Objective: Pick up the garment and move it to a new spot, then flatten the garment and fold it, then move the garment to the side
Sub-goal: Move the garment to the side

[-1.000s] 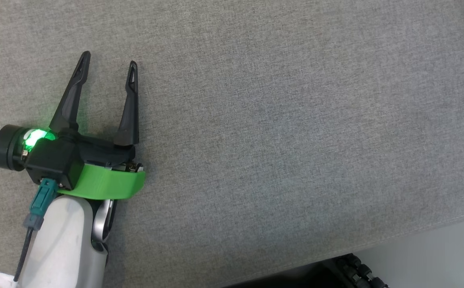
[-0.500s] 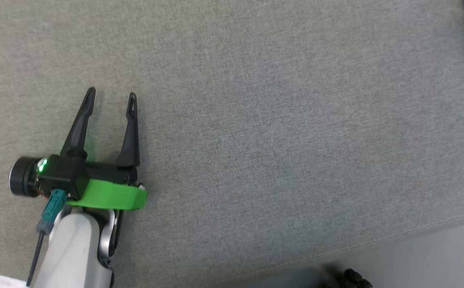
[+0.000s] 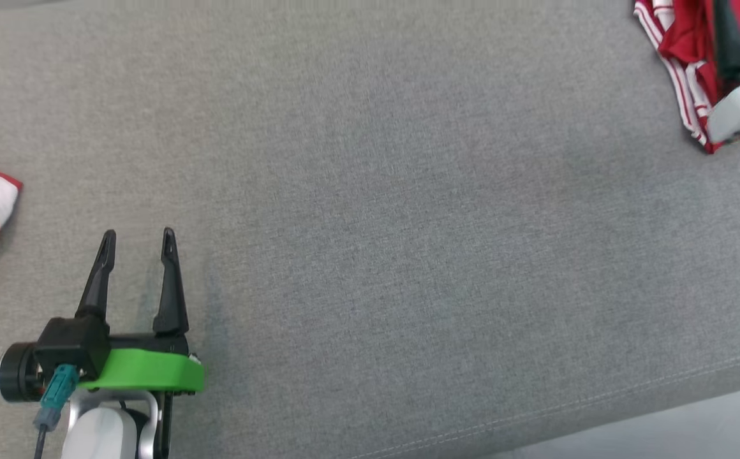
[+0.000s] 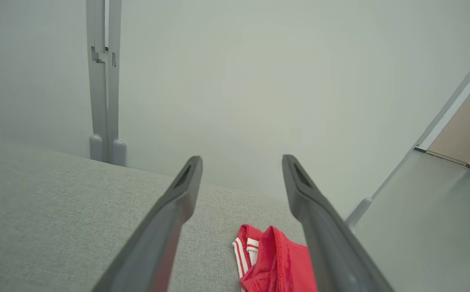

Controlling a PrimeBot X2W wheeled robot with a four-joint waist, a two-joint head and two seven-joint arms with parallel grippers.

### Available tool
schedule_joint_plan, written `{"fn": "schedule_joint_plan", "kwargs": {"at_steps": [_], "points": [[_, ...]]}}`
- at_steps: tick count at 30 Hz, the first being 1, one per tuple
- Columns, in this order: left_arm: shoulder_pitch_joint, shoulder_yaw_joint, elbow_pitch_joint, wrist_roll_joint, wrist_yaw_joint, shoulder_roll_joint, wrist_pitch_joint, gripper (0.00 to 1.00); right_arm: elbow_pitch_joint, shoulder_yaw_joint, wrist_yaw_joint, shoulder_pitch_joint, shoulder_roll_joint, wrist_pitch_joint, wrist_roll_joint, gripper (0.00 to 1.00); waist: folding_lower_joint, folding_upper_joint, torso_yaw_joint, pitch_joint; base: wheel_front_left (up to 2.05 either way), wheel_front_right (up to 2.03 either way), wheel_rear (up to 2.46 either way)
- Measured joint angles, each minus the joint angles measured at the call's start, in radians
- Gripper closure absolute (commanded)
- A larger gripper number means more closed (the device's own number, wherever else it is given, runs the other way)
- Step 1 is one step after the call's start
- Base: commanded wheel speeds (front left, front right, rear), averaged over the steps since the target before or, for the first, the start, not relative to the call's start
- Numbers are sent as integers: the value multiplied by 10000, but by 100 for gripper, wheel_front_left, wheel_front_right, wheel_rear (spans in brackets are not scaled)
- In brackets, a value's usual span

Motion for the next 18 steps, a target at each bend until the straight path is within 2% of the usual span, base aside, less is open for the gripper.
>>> {"fn": "schedule_joint_plan", "kwargs": {"at_steps": [18], "points": [[651, 230, 608, -222, -94, -92, -42, 0, -2855, -1737, -2, 5250, 2336, -2, -529, 0, 0, 0, 615, -1933, 0, 0, 0]]}}
